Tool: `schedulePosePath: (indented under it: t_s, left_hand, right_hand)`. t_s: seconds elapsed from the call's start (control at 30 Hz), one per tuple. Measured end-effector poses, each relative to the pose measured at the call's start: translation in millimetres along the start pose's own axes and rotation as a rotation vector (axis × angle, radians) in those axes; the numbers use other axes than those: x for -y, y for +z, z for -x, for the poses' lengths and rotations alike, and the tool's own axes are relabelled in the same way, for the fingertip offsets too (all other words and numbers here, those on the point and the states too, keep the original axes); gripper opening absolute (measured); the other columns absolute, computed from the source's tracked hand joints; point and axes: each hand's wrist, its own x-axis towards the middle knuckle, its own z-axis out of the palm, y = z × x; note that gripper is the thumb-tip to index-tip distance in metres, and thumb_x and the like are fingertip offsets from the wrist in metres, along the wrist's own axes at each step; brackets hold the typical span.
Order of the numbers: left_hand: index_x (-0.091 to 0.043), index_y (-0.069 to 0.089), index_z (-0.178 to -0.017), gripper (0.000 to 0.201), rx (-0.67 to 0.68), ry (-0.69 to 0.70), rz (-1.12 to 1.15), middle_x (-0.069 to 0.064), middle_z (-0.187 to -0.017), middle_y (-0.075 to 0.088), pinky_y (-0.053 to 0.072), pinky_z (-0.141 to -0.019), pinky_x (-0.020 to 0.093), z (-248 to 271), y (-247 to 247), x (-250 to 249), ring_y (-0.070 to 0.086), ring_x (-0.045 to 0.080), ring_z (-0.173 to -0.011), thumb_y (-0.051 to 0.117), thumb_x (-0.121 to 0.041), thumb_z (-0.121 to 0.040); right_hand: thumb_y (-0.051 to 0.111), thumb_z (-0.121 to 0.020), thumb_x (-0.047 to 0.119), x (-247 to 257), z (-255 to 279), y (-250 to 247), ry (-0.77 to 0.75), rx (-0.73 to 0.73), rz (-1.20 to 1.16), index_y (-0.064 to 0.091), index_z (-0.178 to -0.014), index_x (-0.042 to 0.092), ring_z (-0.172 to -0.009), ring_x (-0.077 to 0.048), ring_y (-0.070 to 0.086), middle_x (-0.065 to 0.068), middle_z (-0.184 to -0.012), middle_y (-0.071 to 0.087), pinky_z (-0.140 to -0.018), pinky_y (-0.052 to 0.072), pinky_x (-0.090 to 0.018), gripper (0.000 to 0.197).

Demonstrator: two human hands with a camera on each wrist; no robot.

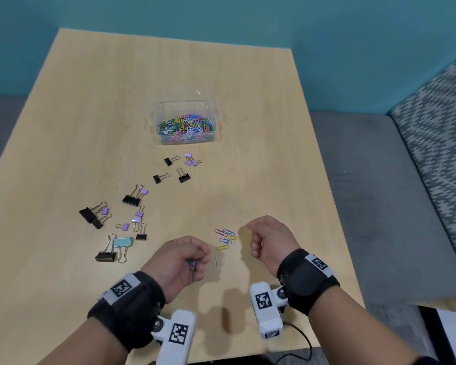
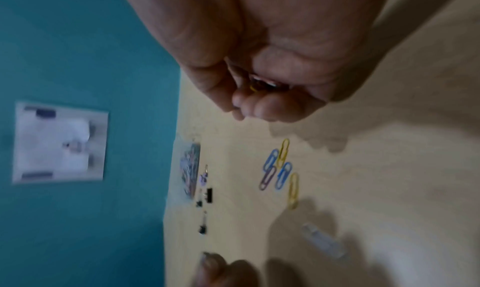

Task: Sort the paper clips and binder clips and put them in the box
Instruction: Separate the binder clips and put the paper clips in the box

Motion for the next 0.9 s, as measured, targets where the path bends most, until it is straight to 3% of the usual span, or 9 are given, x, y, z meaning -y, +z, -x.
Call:
schedulePosePath:
  t_s: [0.07,0.13,0.2,0.37,0.6,0.7,0.8,0.87,0.9]
  left_hand:
    - [-0.009,0.06,-0.068,0.018,-0.161,0.059,-0.296,0.004,-0.056,0.044,0.027,-0.043,0.02,-7,5,9,0.033,0.015,-0.043,0.055,-0.001,-0.083]
    - [-0.013,0.06,-0.068,0.017,-0.278,0.182,-0.738,-0.002,-0.058,0.053,0.031,-0.048,0.025,-12,11,16,0.044,0.016,-0.048,0.068,-0.023,-0.079]
    - [-0.017,0.055,-0.076,0.029,-0.332,0.24,-1.098,-0.004,-0.068,0.06,0.035,-0.056,0.028,-13,19,20,0.054,0.016,-0.063,0.07,-0.042,-0.075]
    - [-0.018,0.045,-0.087,0.015,-0.347,0.335,-1.434,0.0,-0.085,0.056,0.037,-0.066,0.03,-20,33,25,0.058,0.026,-0.086,0.056,-0.028,-0.088]
    - [-0.017,0.04,-0.082,0.012,-0.206,0.395,-1.638,0.006,-0.09,0.054,0.035,-0.062,0.031,-23,27,27,0.057,0.028,-0.084,0.049,-0.019,-0.088]
    - [-0.017,0.047,-0.073,0.008,-0.136,0.369,-1.407,0.001,-0.074,0.056,0.04,-0.057,0.032,-21,17,24,0.056,0.022,-0.067,0.054,-0.018,-0.077]
    - [-0.014,0.05,-0.065,0.014,-0.072,0.176,-0.497,0.01,-0.062,0.052,0.033,-0.045,0.025,-15,7,11,0.042,0.018,-0.044,0.063,-0.01,-0.063]
    - [-0.012,0.05,-0.068,0.016,0.018,0.081,-0.041,0.014,-0.06,0.052,0.033,-0.043,0.022,-9,1,0,0.038,0.016,-0.042,0.061,-0.002,-0.062]
    - [-0.011,0.052,-0.072,0.016,0.05,0.067,0.037,0.013,-0.06,0.053,0.035,-0.043,0.022,-8,-3,-5,0.039,0.016,-0.042,0.061,0.0,-0.065]
  right_hand:
    - [0.059,-0.083,0.015,-1,-4,1,-0.194,-0.025,0.494,0.057,-0.078,0.019,-0.053,-0.014,0.047,0.002,-0.07,0.057,-0.052,0.037,-0.025,0.007]
    - [0.063,-0.08,0.023,-1,-6,6,-0.342,0.028,0.936,0.052,-0.083,0.024,-0.065,-0.016,0.055,0.005,-0.082,0.062,-0.057,0.04,-0.028,0.011]
    - [0.062,-0.082,0.025,-1,-8,12,-0.427,0.094,1.194,0.049,-0.088,0.023,-0.076,-0.023,0.056,0.001,-0.091,0.062,-0.065,0.044,-0.032,0.014]
    - [0.055,-0.087,0.017,1,-12,23,-0.443,0.129,1.341,0.044,-0.081,0.017,-0.081,-0.029,0.054,-0.008,-0.091,0.057,-0.064,0.037,-0.032,0.013]
    - [0.046,-0.08,0.006,-1,-12,26,-0.419,0.155,1.377,0.048,-0.082,0.015,-0.081,-0.03,0.054,-0.009,-0.093,0.054,-0.063,0.034,-0.03,0.009]
    - [0.046,-0.078,0.006,-7,-8,22,-0.468,0.161,1.408,0.038,-0.071,0.019,-0.073,-0.027,0.047,0.0,-0.079,0.042,-0.061,0.03,-0.031,0.017]
    - [0.045,-0.078,0.005,-6,-4,19,-0.507,0.171,1.495,0.022,-0.065,0.024,-0.072,-0.026,0.041,0.006,-0.07,0.03,-0.061,0.026,-0.031,0.033]
    - [0.046,-0.076,0.004,-3,-3,16,-0.465,0.185,1.45,0.031,-0.068,0.021,-0.07,-0.026,0.043,0.003,-0.069,0.038,-0.057,0.027,-0.032,0.024]
    - [0.047,-0.074,0.004,-2,-3,13,-0.431,0.168,1.338,0.039,-0.073,0.018,-0.067,-0.025,0.045,0.001,-0.07,0.045,-0.054,0.03,-0.031,0.016]
